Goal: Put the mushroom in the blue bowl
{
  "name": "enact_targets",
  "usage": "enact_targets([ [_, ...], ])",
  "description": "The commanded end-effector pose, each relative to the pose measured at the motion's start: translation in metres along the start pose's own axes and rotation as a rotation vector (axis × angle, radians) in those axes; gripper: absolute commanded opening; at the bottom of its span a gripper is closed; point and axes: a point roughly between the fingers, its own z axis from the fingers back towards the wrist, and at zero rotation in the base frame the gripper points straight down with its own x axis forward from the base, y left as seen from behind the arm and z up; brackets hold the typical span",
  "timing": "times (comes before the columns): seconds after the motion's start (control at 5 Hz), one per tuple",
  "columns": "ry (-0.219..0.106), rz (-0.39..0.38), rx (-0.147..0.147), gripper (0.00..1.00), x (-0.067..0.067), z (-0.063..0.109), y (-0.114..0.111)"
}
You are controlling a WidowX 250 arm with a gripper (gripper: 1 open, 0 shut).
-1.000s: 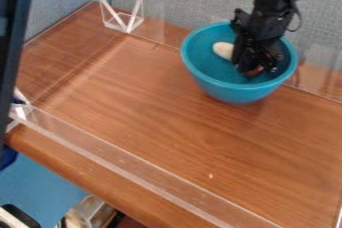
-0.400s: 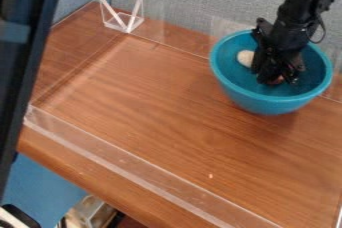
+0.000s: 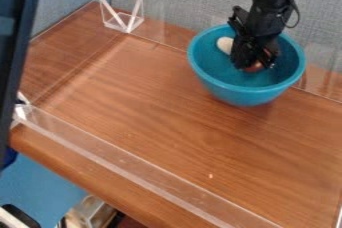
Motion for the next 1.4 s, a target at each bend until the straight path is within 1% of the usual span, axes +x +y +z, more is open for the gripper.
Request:
enact_targets([
  [0.0, -0.094, -0.031, 0.037, 0.00, 0.007, 0.034, 0.005],
  [0.2, -0.089, -0.055, 0.030, 1.00, 0.010, 0.029, -0.003],
  [0.4, -0.075, -0.038, 0.027, 1.00, 0.010, 0.022, -0.010],
  [0.6, -0.065, -0.017, 0.054, 1.00, 0.008, 0.031, -0.014],
  [0.8, -0.073, -0.054, 0.078, 1.00, 0.002, 0.042, -0.016],
  [1.0, -0.080, -0.093, 0.116, 1.00, -0.005, 0.060, -0.016],
  [1.2, -0.064, -0.119, 0.149, 1.00, -0.002, 0.078, -0.004],
])
